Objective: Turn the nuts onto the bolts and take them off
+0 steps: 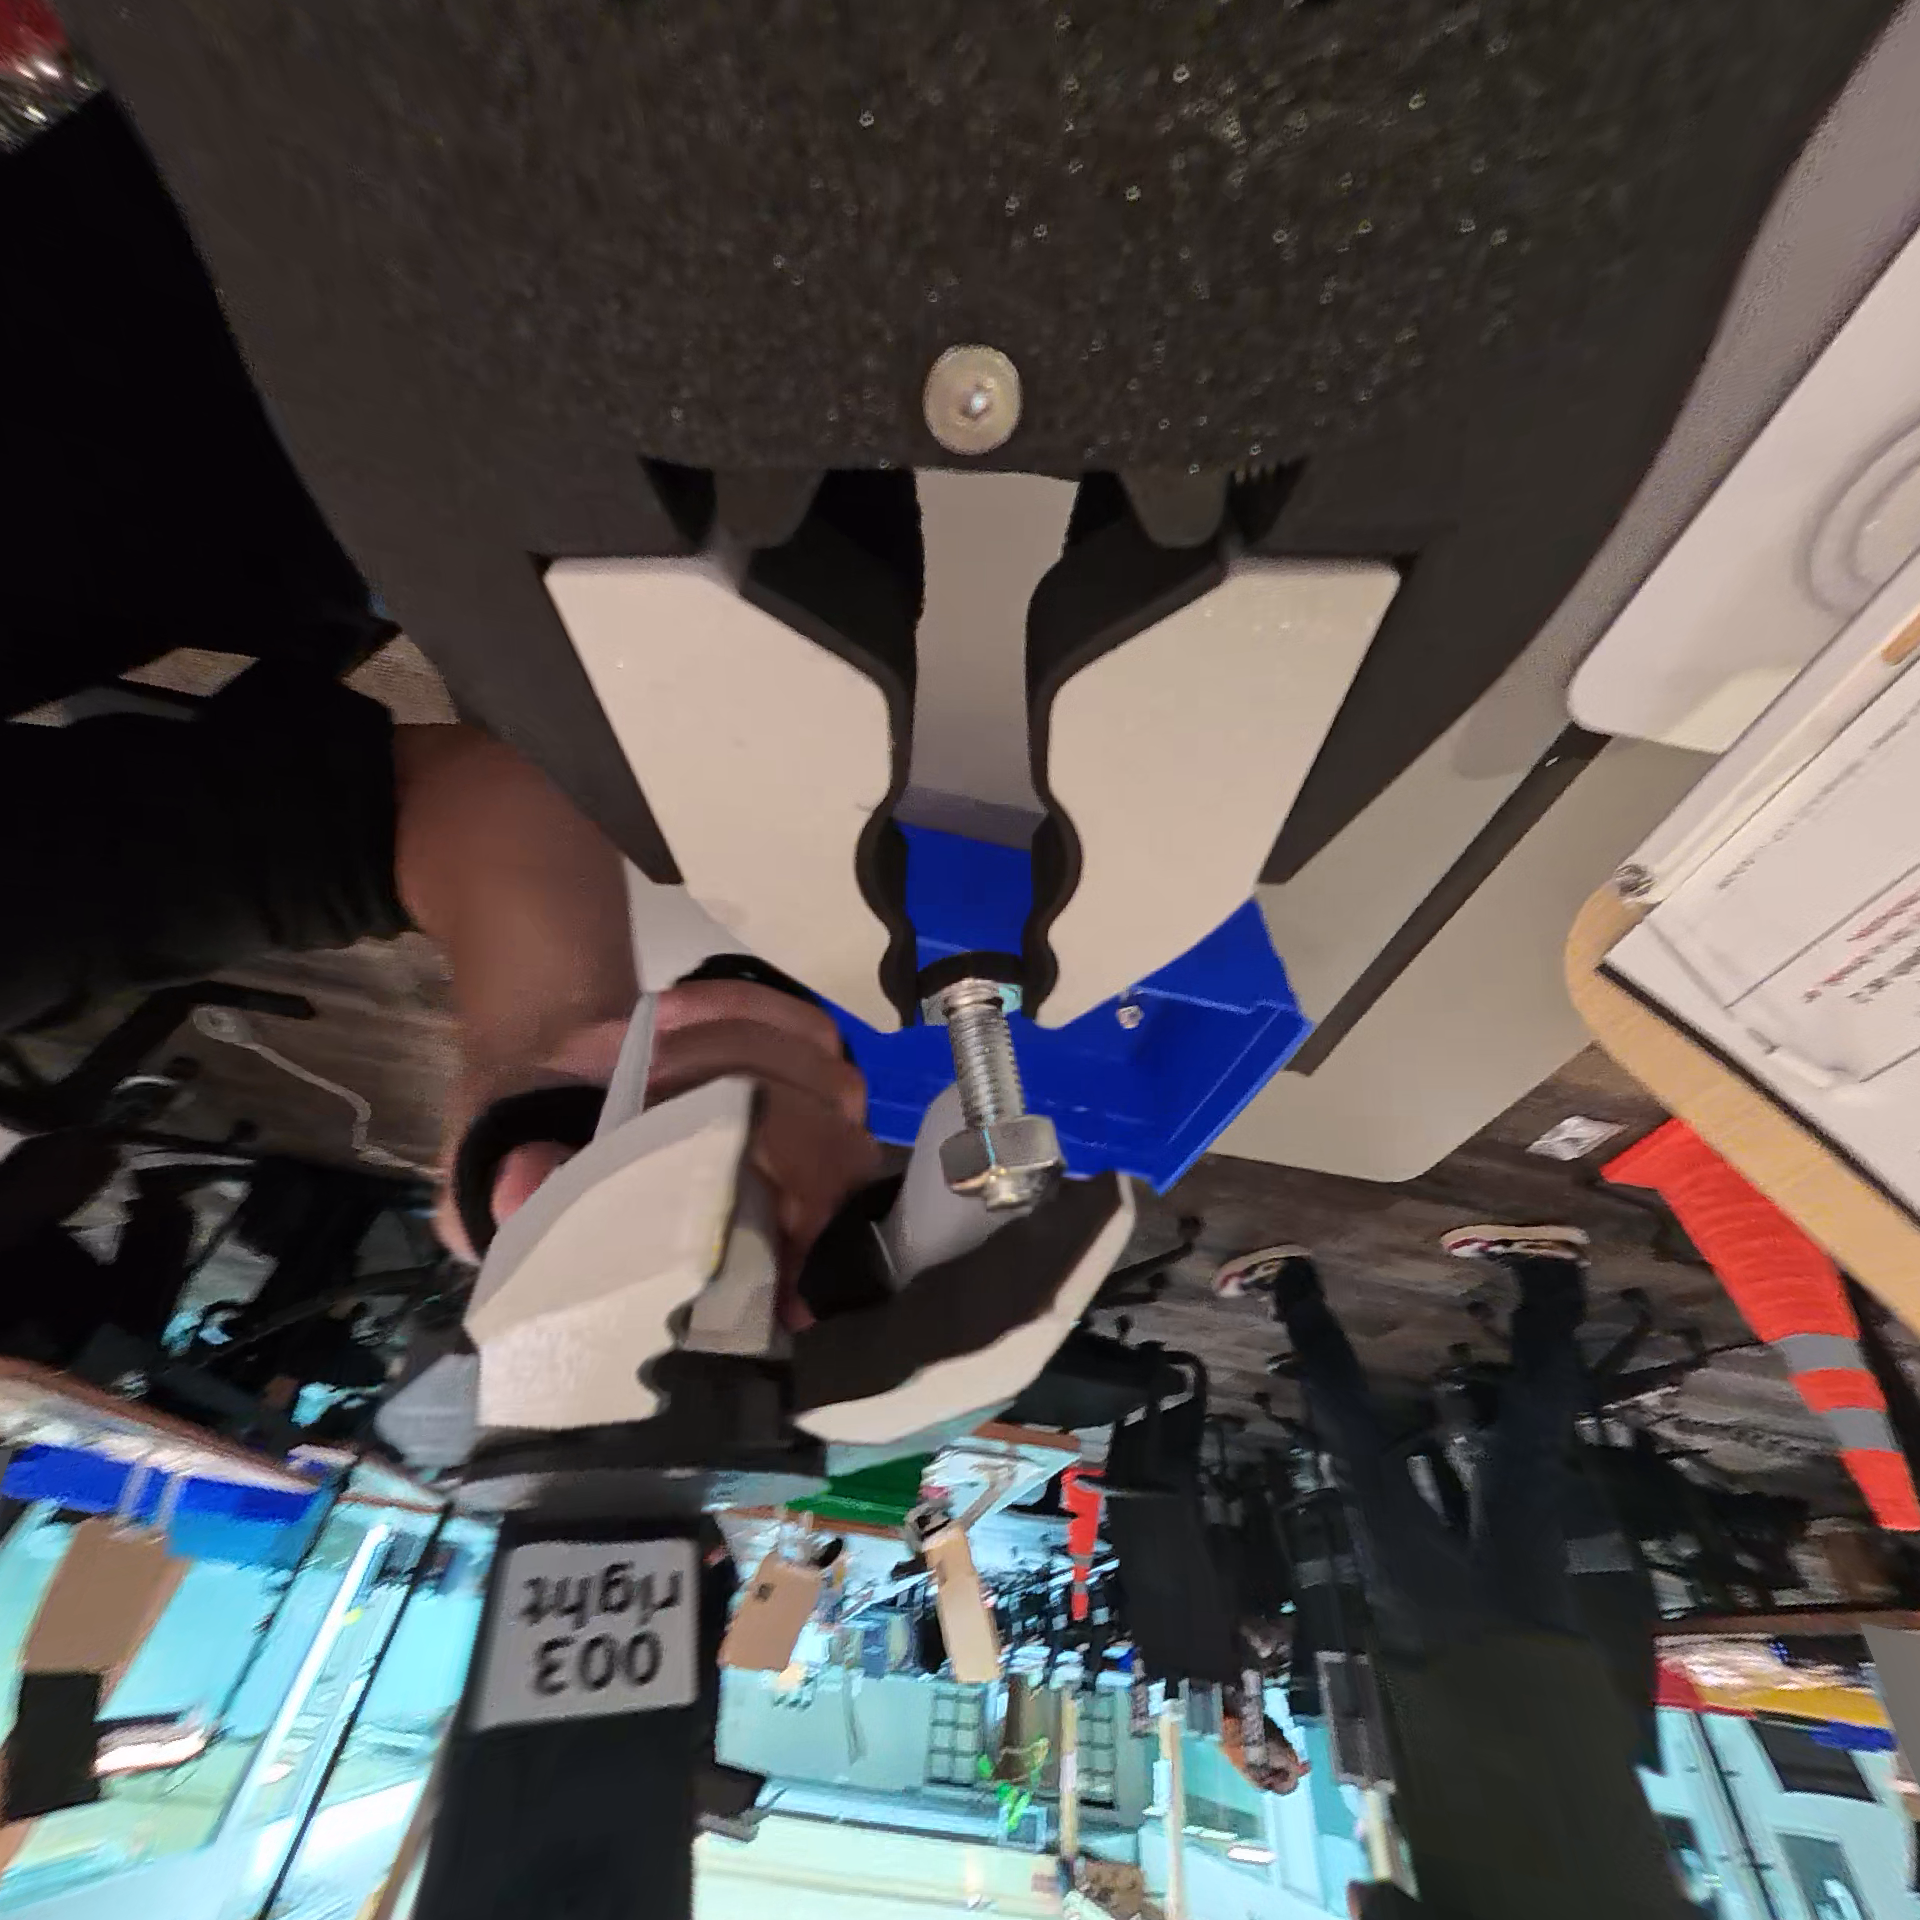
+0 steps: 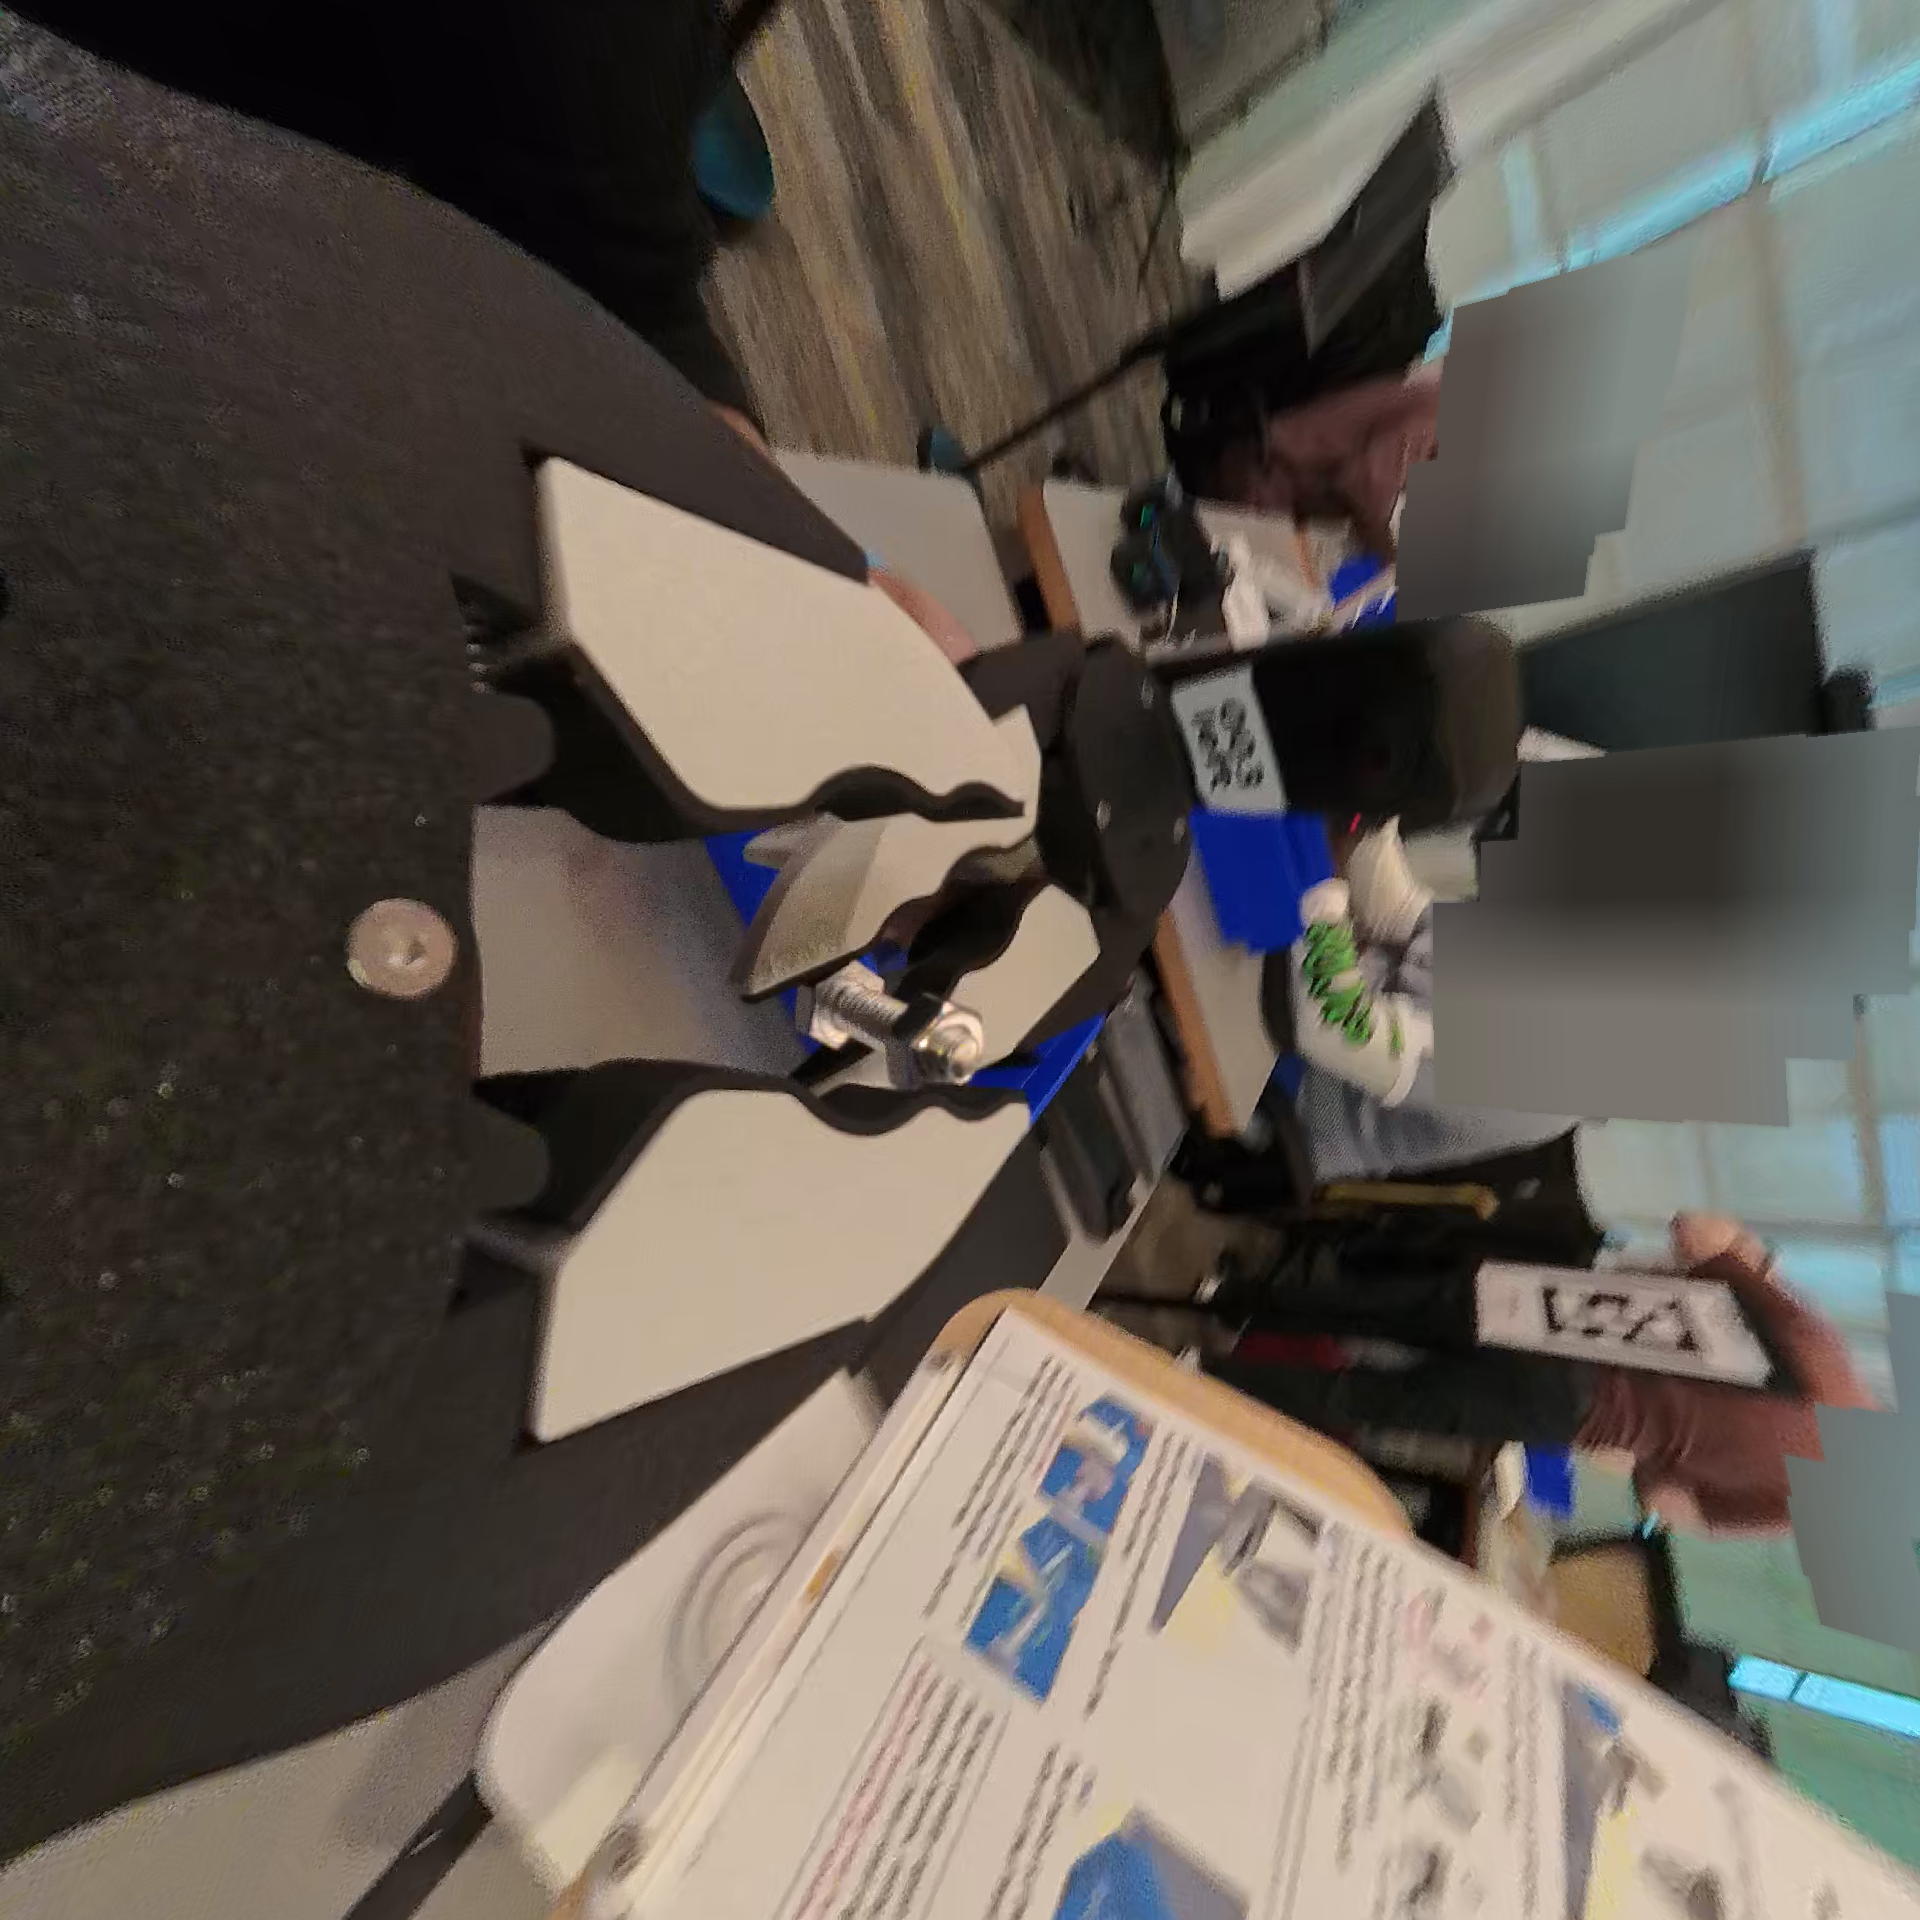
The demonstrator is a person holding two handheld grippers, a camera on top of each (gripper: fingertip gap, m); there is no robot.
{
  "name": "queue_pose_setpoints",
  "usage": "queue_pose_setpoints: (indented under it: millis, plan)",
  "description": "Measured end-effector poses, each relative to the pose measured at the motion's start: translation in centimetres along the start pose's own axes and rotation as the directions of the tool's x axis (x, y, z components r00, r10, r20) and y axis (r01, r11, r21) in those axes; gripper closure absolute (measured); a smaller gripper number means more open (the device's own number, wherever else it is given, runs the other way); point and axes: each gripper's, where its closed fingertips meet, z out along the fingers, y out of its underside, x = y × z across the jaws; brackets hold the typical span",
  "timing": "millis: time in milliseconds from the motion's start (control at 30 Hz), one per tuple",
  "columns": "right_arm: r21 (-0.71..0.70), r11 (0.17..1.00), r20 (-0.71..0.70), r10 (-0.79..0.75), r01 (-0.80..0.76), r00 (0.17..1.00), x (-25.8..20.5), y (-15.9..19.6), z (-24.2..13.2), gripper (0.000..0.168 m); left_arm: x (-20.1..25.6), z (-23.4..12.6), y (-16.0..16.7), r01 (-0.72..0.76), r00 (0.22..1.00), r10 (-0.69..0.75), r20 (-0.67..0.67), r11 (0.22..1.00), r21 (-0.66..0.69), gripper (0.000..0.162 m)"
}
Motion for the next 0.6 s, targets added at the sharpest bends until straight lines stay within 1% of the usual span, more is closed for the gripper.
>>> queue_pose_setpoints:
  millis: [67, 100, 167, 200, 300, 400, 467, 500, 533, 600]
  plan:
    - [0.069, 0.998, 0.141, -0.017, 0.008, 0.990, -1.1, -0.8, -0.7, 0.122, 0.9, -0.4, -0.7, 0.031, 0.997, -0.028, -0.075, 0.999, 0.043, 0.144]
    - [0.097, 0.995, 0.217, -0.010, -0.011, 0.976, -1.6, -1.1, -1.1, 0.121, 1.6, -0.7, -1.0, 0.054, 0.990, -0.045, -0.135, 0.997, 0.062, 0.144]
    - [0.147, 0.984, 0.334, 0.049, -0.103, 0.941, -1.8, -1.8, -1.8, 0.121, 3.1, -1.1, -1.5, 0.092, 0.965, -0.067, -0.253, 0.992, 0.087, 0.144]
    - [0.162, 0.973, 0.381, 0.093, -0.166, 0.920, -1.6, -2.0, -2.0, 0.121, 3.6, -1.3, -1.7, 0.102, 0.954, -0.069, -0.291, 0.990, 0.101, 0.144]
    - [0.122, 0.939, 0.485, 0.226, -0.322, 0.845, -1.0, -1.8, -1.6, 0.116, 4.8, -1.7, -2.1, 0.129, 0.923, -0.076, -0.377, 0.985, 0.117, 0.144]
    - [0.053, 0.922, 0.613, 0.273, -0.384, 0.741, -2.0, -1.2, -1.6, 0.116, 5.1, -2.0, -2.5, 0.149, 0.908, -0.080, -0.412, 0.979, 0.140, 0.144]
    - [0.050, 0.907, 0.675, 0.277, -0.417, 0.684, -2.3, -1.4, -1.9, 0.121, 5.2, -2.3, -2.8, 0.168, 0.897, -0.087, -0.433, 0.974, 0.152, 0.144]
    - [0.060, 0.906, 0.676, 0.271, -0.418, 0.685, -2.2, -1.4, -1.9, 0.128, 5.0, -2.3, -2.8, 0.169, 0.900, -0.090, -0.425, 0.974, 0.151, 0.144]
    - [0.075, 0.914, 0.663, 0.253, -0.398, 0.705, -2.0, -1.2, -1.7, 0.134, 4.9, -2.2, -2.7, 0.165, 0.906, -0.091, -0.413, 0.975, 0.148, 0.144]
    - [0.096, 0.929, 0.654, 0.212, -0.358, 0.727, -2.2, -1.0, -1.6, 0.139, 4.7, -2.1, -2.4, 0.157, 0.912, -0.091, -0.400, 0.978, 0.135, 0.144]
